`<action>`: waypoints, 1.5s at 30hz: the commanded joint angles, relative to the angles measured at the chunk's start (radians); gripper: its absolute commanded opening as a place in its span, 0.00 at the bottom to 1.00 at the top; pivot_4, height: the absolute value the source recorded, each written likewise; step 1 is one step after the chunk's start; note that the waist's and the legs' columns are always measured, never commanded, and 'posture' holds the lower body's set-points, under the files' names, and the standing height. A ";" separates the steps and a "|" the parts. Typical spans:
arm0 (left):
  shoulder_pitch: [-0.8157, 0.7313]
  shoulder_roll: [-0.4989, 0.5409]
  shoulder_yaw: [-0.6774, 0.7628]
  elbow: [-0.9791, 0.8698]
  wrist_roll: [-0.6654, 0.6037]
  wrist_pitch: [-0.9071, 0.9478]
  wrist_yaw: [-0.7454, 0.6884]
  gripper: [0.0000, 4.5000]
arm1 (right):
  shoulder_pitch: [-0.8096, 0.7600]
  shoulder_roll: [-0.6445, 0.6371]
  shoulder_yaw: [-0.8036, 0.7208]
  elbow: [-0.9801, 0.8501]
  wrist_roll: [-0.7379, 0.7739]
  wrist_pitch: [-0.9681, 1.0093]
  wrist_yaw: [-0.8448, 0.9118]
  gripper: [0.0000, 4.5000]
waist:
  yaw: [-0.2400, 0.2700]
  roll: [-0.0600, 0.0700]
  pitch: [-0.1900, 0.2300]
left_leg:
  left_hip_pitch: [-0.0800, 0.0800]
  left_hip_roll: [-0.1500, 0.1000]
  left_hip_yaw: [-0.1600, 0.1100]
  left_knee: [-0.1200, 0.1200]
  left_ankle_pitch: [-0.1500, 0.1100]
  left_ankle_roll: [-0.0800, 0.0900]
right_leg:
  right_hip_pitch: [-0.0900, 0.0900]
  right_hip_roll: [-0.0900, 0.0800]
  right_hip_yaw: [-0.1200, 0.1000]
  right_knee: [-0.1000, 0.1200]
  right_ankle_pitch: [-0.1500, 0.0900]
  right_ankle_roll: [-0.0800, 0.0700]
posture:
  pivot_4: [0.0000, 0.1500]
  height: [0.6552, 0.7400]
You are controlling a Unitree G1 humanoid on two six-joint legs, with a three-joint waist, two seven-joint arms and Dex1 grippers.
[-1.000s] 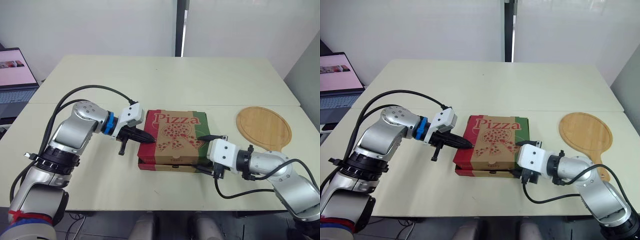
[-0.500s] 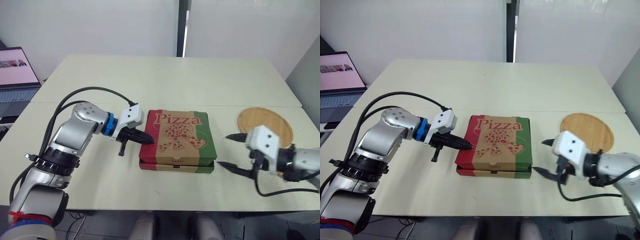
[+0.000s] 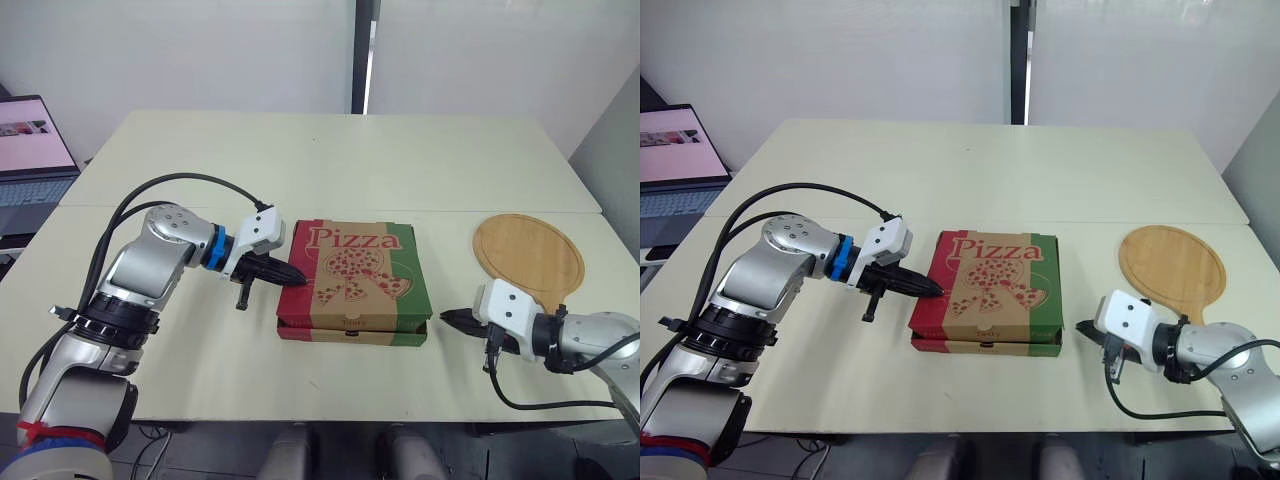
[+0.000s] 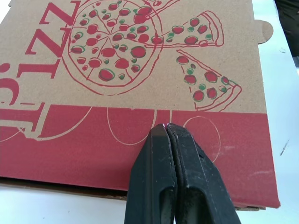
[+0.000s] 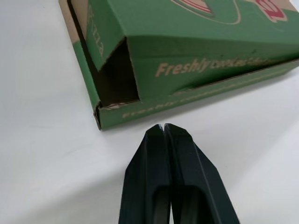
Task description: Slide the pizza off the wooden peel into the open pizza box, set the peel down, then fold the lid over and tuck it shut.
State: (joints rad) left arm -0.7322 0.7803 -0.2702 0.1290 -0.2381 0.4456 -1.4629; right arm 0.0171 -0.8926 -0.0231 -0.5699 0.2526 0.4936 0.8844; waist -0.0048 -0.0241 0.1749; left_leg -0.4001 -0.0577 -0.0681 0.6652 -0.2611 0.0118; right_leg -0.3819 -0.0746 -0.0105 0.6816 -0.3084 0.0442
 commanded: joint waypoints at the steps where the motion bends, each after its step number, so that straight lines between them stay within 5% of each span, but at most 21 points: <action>1: -0.018 -0.001 0.010 -0.002 0.009 -0.015 0.003 0.00 | -0.025 0.010 0.005 -0.010 -0.006 -0.037 -0.004 0.00 | 0.000 0.000 0.000 | 0.000 0.000 0.000 0.000 0.000 0.000 | 0.000 0.000 0.000 0.000 0.000 0.000 | 1.00 0.86; 14: -0.011 -0.004 0.013 0.014 0.011 -0.031 0.004 0.00 | -0.063 0.022 0.006 -0.056 0.062 -0.009 0.032 0.00 | -0.001 0.000 0.000 | 0.000 0.000 0.000 0.000 0.000 0.000 | 0.000 0.000 0.000 0.000 0.000 0.000 | 1.00 0.86; 22: -0.004 -0.011 0.009 0.014 0.018 -0.039 0.005 0.00 | -0.024 0.003 0.051 -0.031 -0.020 -0.053 0.024 0.00 | 0.000 0.000 0.000 | 0.000 0.000 0.000 0.000 0.000 0.000 | 0.000 0.000 0.000 0.000 0.000 0.000 | 1.00 0.86; 31: 0.006 -0.008 0.011 0.006 0.019 -0.040 0.006 0.00 | -0.055 -0.035 -0.098 -0.053 0.086 0.007 0.044 0.00 | 0.000 0.000 0.000 | 0.000 0.000 0.000 0.000 0.000 0.000 | 0.000 0.000 0.000 0.000 0.000 0.000 | 1.00 0.86; 45: 0.058 0.009 0.031 -0.131 -0.046 0.060 0.005 0.00 | -0.198 0.099 0.212 -0.054 0.002 0.048 -0.035 0.00 | 0.000 0.000 0.000 | 0.000 0.000 -0.001 0.000 0.000 0.000 | -0.001 0.000 0.000 0.000 0.000 0.000 | 1.00 0.86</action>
State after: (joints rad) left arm -0.6741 0.7735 -0.2682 0.0464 -0.2612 0.4900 -1.4553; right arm -0.1731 -0.7966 0.1736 -0.6195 0.2783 0.5647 0.8536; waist -0.0050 -0.0241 0.1749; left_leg -0.4004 -0.0581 -0.0687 0.6653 -0.2611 0.0118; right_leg -0.3824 -0.0749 -0.0104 0.6817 -0.3084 0.0442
